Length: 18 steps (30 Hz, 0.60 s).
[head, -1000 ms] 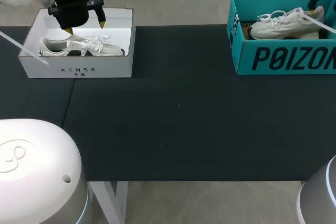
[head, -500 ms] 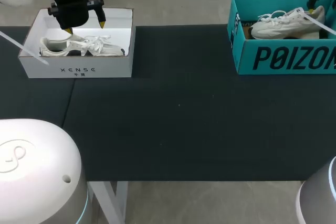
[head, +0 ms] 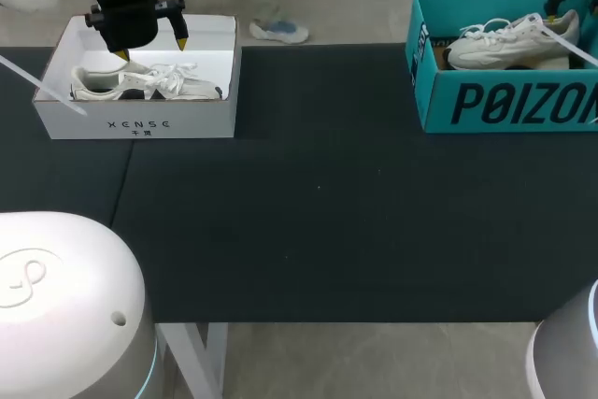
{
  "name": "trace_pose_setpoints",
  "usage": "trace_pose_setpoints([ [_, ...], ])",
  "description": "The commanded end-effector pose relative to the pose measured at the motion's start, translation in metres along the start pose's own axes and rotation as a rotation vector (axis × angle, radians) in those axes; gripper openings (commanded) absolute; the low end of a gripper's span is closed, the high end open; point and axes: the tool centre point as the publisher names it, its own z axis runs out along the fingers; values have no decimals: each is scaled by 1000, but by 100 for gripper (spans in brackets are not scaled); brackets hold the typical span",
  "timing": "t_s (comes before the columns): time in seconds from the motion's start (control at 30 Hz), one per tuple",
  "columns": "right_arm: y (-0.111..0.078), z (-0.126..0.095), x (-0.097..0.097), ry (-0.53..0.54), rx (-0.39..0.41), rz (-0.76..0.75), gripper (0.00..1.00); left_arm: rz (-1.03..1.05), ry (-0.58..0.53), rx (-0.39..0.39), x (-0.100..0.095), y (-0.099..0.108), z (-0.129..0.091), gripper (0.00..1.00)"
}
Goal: Take the shoe out of the shoebox, open the shoe tongue, remove and reinsert the insole, then place the shoe into the shoebox
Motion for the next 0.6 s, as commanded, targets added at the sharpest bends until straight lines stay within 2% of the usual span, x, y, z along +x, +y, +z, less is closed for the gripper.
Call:
trace_pose_setpoints([
  [0.03, 17, 9, -5, 3, 492, -2, 100, 2, 2, 0, 0, 0, 0, 100],
  [0.6, -5, 2, -2, -13, 520, -10, 100, 2, 2, 0, 0, 0, 0, 100],
])
